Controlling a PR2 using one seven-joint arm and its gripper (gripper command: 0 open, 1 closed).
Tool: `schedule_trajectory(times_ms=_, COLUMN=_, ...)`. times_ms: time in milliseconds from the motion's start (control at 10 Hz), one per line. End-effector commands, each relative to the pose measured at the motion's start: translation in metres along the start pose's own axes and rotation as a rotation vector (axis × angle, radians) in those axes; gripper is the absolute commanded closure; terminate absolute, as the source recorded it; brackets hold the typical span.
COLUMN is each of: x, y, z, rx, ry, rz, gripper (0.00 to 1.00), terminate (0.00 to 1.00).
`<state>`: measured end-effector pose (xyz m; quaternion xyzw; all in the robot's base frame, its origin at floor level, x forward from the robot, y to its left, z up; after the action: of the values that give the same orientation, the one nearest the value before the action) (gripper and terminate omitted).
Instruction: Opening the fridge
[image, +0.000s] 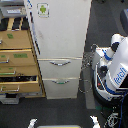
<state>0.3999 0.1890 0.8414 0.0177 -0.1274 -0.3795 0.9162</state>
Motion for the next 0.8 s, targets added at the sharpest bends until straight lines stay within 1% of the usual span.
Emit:
schedule_trajectory(times_ms=100, x=0.04, y=0.023, z=0.01, rx=-0.144, ry=0.046, rz=0.042, gripper=0.0, terminate=0.0)
schedule_trajectory(times_ms=200, x=0.047, y=0.025, z=0.008, rx=-0.128, ry=0.041, rz=0.023, gripper=0.0, terminate=0.0)
schedule_trajectory(times_ms=400, x=0.065, y=0.034, z=0.012, rx=-0.127, ry=0.013, rz=0.013, gripper=0.0, terminate=0.0)
schedule_trajectory(times_ms=700, x=0.113, y=0.071, z=0.014, rx=-0.078, ry=0.016, rz=0.068, gripper=0.0, terminate=0.0)
schedule_trajectory(times_ms=800, x=0.123, y=0.084, z=0.015, rx=-0.078, ry=0.02, rz=0.095, gripper=0.0, terminate=0.0)
